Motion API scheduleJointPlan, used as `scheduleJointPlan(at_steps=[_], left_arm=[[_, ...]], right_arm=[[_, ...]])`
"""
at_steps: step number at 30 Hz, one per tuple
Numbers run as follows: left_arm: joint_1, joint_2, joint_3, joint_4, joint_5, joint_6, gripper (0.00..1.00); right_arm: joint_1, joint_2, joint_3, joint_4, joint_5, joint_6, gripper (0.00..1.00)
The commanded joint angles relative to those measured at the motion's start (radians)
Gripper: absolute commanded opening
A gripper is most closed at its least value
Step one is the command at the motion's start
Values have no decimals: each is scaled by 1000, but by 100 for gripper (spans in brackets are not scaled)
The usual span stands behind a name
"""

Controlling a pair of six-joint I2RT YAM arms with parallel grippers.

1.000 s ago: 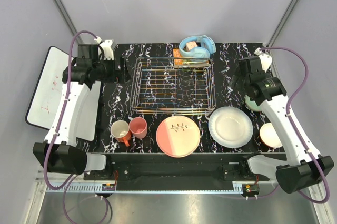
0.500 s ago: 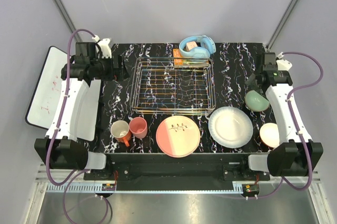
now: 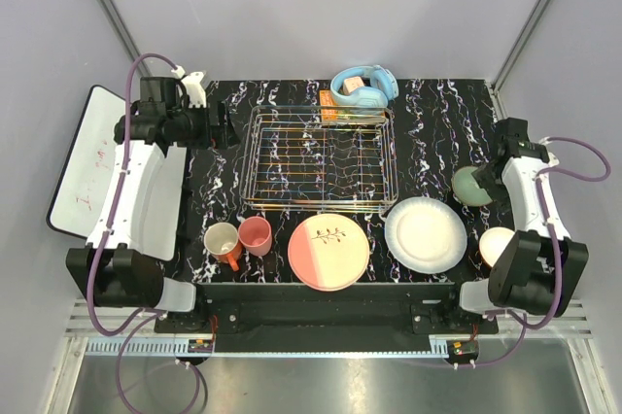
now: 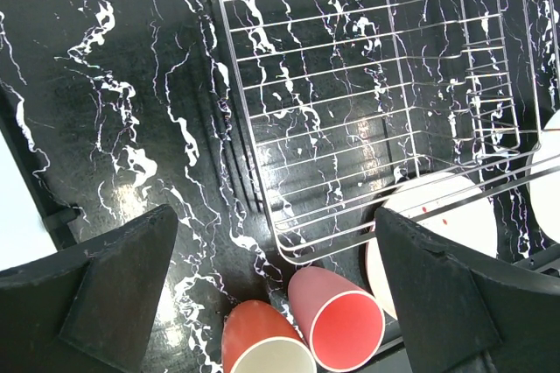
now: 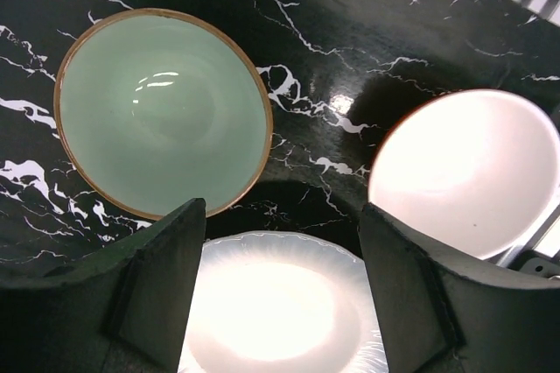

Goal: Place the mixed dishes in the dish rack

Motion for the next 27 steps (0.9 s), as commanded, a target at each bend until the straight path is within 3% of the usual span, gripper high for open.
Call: scheduleJointPlan(at_steps=[1, 27], left_arm=[[9, 9, 8, 45, 41, 16, 99], [72, 22, -10, 60, 71, 71, 99]], right_arm=[[-10, 44, 10, 44, -33, 65, 78], [-61, 300, -32, 187, 12, 107, 76]])
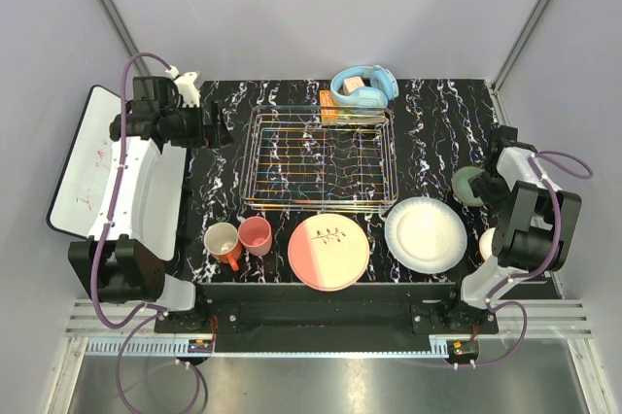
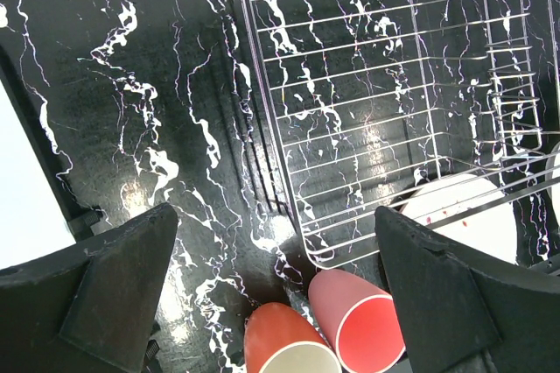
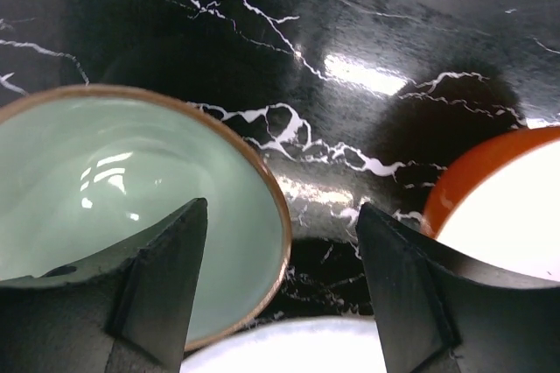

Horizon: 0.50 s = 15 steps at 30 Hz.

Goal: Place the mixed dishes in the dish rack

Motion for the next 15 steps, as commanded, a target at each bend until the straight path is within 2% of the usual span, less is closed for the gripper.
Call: scheduleJointPlan(at_steps=[1, 5, 9, 10, 12, 13, 15], left_arm=[[9, -15, -6, 47, 38, 14, 99], [11, -21, -9, 41, 46, 18, 99], [12, -34, -14, 31, 64, 27, 99], [12, -34, -15, 30, 64, 28, 99], [12, -34, -15, 28, 64, 24, 99], [11, -34, -14, 30, 63, 21, 99], [12, -35, -14, 30, 75, 11, 99]], right_arm=[[-11, 44, -8, 63, 38, 28, 76], [-11, 95, -18, 104, 37, 34, 73], [-11, 93, -28, 118, 32, 46, 59], [-11, 84, -31, 123, 35, 46, 51], [-11, 55, -41, 129, 47, 38, 42], [-11, 44, -44, 129, 54, 37, 27], [-11, 6, -51, 129, 63, 35, 17]])
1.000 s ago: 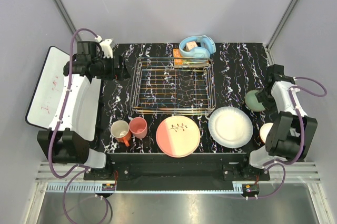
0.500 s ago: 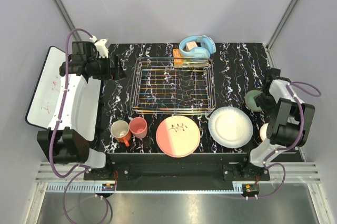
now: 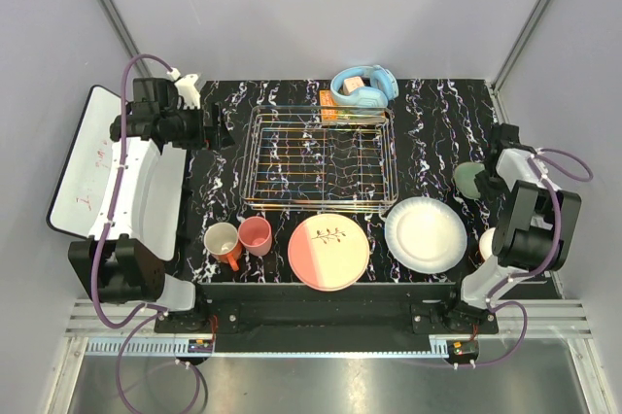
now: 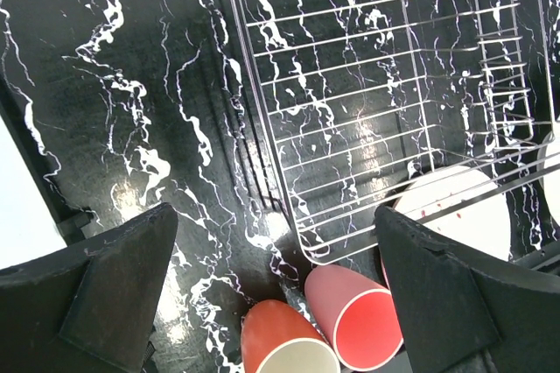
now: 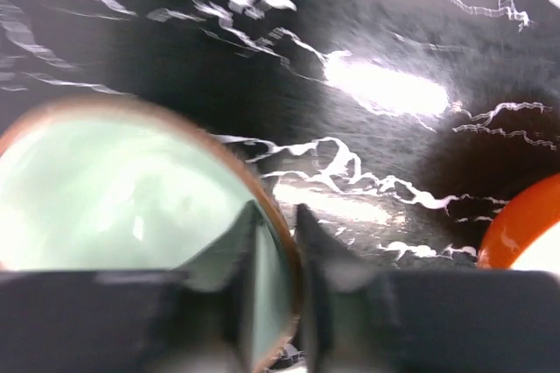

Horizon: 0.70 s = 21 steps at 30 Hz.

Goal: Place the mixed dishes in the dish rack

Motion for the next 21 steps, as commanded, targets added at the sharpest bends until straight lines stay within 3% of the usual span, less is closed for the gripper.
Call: scheduleJointPlan(at_steps=[1, 2, 3, 7, 14, 21], left_arm=[[4, -33, -1, 29, 47, -5, 99], [6, -33, 1, 29, 56, -8, 99], [4, -31, 2, 29, 61, -14, 99], [4, -25, 4, 32, 71, -20, 97], [3, 29, -8, 59, 73, -29, 94], [1, 90, 10, 69, 84, -61, 92]], right_arm=[[-4, -70, -39, 6, 72, 7, 11], [-3, -85, -42, 6, 70, 7, 2], [-3, -101, -44, 8, 67, 3, 0], [26, -206, -36, 9, 55, -14, 0], [333, -332, 120, 15, 245, -147, 0], [573, -222, 396, 5, 381, -349, 0]])
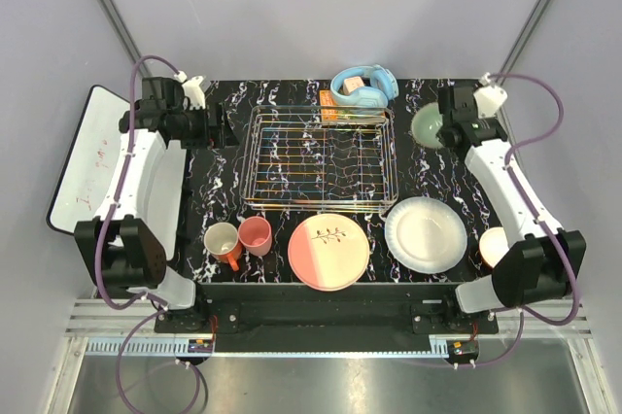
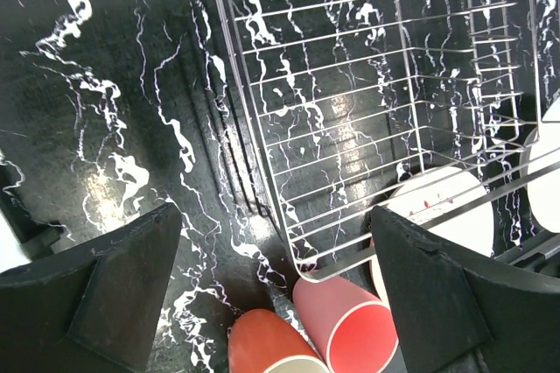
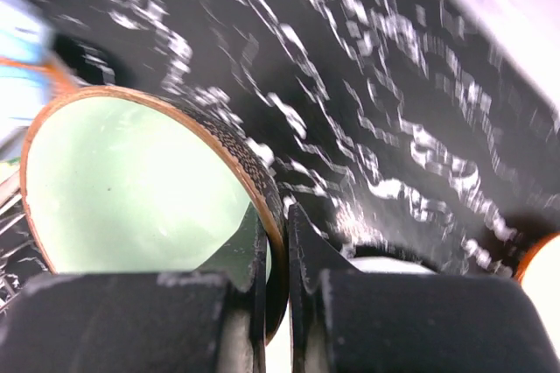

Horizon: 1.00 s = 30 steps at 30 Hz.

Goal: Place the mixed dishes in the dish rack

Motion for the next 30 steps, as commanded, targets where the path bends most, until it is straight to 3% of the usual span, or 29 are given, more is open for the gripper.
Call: scheduleJointPlan(at_steps=[1, 9, 30], left_arm=[[1, 14, 13, 43, 39, -36, 92], [1, -12, -18, 43, 37, -29, 92], [3, -87, -58, 43, 31, -13, 91]], right_arm=[[151, 68, 195, 38, 207, -196, 0], [386, 353, 420, 34, 519, -463, 0], [459, 567, 442, 34, 583, -547, 0]])
